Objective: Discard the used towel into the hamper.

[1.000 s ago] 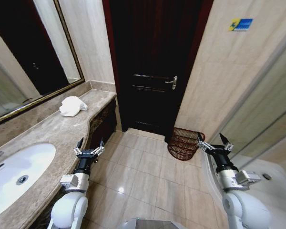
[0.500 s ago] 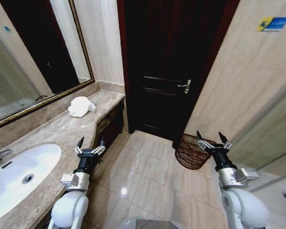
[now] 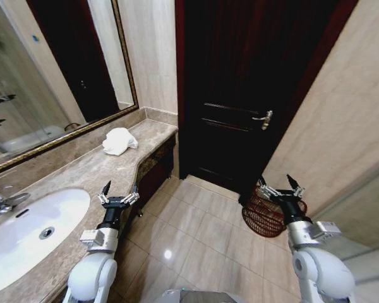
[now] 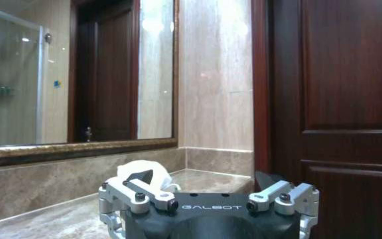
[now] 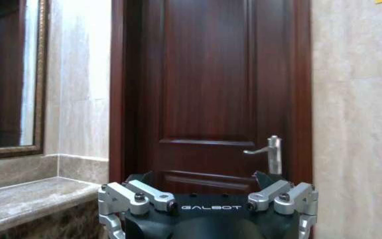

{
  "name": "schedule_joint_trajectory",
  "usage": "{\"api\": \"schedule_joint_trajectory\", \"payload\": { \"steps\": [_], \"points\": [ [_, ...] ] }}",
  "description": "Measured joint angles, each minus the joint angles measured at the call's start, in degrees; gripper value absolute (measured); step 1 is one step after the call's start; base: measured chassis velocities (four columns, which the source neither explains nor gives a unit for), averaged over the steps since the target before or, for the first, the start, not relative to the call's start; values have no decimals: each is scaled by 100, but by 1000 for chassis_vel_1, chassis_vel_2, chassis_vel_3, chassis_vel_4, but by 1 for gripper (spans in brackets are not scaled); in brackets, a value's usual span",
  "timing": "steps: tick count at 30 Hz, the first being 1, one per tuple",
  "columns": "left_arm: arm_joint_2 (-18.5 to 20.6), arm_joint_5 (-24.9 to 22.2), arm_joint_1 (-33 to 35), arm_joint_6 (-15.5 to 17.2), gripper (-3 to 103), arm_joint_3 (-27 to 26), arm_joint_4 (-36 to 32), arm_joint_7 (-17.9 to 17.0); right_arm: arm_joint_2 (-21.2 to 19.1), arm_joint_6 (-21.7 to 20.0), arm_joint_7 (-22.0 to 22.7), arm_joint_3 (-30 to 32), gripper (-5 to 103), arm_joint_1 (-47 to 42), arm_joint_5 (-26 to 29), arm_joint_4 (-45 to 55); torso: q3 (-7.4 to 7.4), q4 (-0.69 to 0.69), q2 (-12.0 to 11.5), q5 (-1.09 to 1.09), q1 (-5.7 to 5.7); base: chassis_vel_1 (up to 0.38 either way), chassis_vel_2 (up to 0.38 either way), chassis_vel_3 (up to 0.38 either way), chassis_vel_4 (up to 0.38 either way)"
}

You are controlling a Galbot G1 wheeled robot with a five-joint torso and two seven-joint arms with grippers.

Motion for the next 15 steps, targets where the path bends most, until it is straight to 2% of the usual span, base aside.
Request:
{"api": "schedule_joint_trajectory", "payload": {
  "steps": [15],
  "points": [
    [-48,-72,-60,-30,100,141,153,17,-24,-3,10,45,100,10,10,-32,0,0,0,0,0,-47,127,126,-51]
  ]
}}
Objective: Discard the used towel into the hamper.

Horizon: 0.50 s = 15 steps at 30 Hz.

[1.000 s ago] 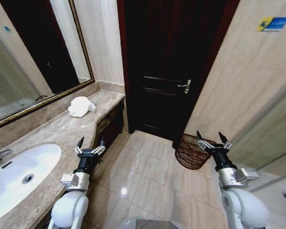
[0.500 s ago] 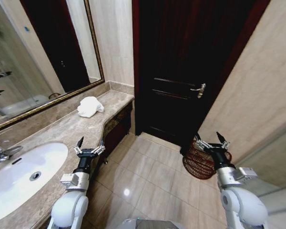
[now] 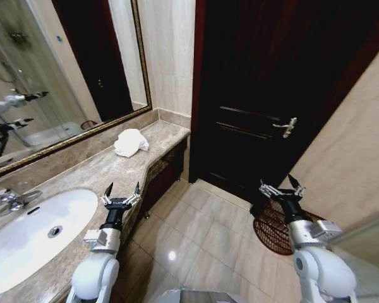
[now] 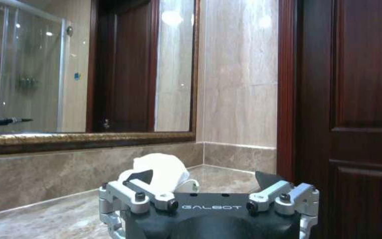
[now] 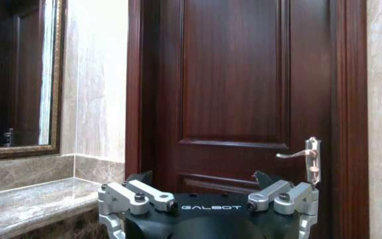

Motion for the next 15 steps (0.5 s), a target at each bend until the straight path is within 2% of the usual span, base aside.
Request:
{"api": "schedule_joint_trajectory", "payload": {
  "steps": [15],
  "points": [
    [-20,23,-13,-89,100,-80,126,-14,43,60,-40,-64,100,86,-93,-174,0,-1,0,1,0,-88,89,87,-86]
  ]
}}
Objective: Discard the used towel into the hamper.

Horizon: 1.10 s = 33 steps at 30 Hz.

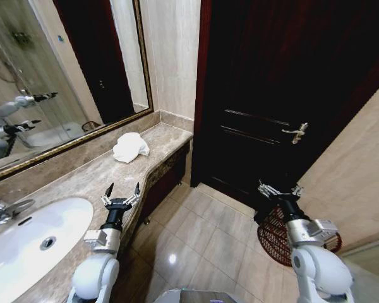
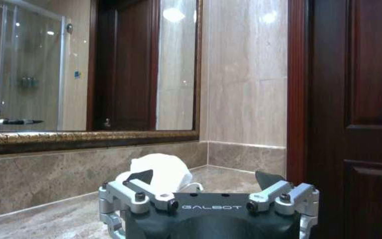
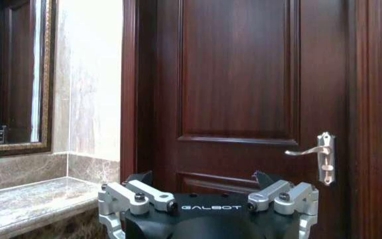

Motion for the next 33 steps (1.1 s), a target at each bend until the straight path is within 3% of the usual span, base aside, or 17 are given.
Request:
{"api": "schedule_joint_trajectory", "payload": {
  "steps": [33],
  "points": [
    [-39,99,-70,3,100,108,72,-45,1,-68,12,-30,100,43,111,53,0,0,0,0,0,-61,119,119,-60]
  ]
}}
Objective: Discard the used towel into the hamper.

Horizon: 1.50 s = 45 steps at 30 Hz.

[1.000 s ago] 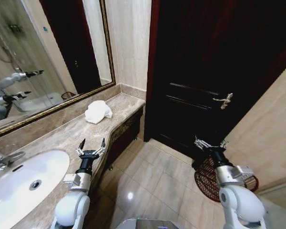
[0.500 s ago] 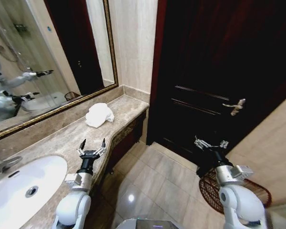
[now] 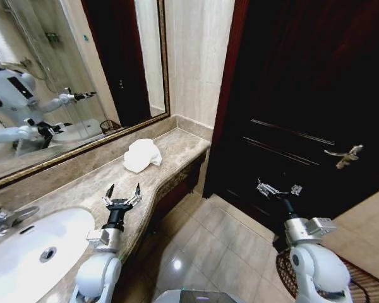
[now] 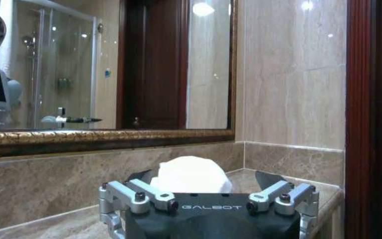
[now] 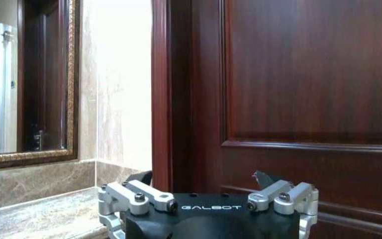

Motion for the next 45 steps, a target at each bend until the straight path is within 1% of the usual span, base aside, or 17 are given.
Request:
{"api": "schedule_joint_trajectory", "payload": {
  "steps": [12,18,22,26,30,31,32,36,37,40,45],
  "points": [
    [-19,2,-49,-46,100,15,95,-1,7,-13,-14,-40,100,61,-7,-73,0,1,0,0,0,-96,89,92,-83],
    [-20,-3,-68,-49,100,31,122,-1,2,-5,-40,-17,100,39,68,-72,0,-1,0,0,0,-85,92,70,-108],
    [11,-3,-112,72,100,20,171,-16,-30,-23,-62,-13,100,4,131,-98,1,0,0,1,1,-38,36,46,-29],
    [8,-4,-113,84,100,15,165,-19,-51,-11,-62,10,100,-3,134,-104,9,-1,16,0,9,0,0,0,0],
    [9,-4,-105,84,100,7,148,-23,-55,-2,-55,12,100,21,141,-98,61,0,116,0,52,0,0,0,0],
    [9,-4,-102,83,100,5,144,-23,-49,-2,-53,4,100,23,141,-81,93,0,177,0,80,0,0,0,0],
    [9,-4,-102,83,100,5,144,-23,-49,-2,-53,4,100,23,141,-81,93,0,177,0,80,0,0,0,0],
    [9,12,-88,59,100,-1,141,-23,-24,-27,-42,-19,100,10,121,-21,196,0,364,0,169,0,0,0,0],
    [9,12,-88,59,100,-1,141,-23,-24,-27,-42,-19,100,10,121,-21,196,0,364,0,169,0,0,0,0],
    [19,14,-58,51,100,-7,130,-25,-14,-146,-10,-27,100,-12,63,51,263,0,489,0,227,0,0,0,0],
    [56,-9,-24,36,100,-13,65,-35,4,-217,86,-57,100,-8,11,99,316,0,585,0,269,0,0,0,0]
  ]
}}
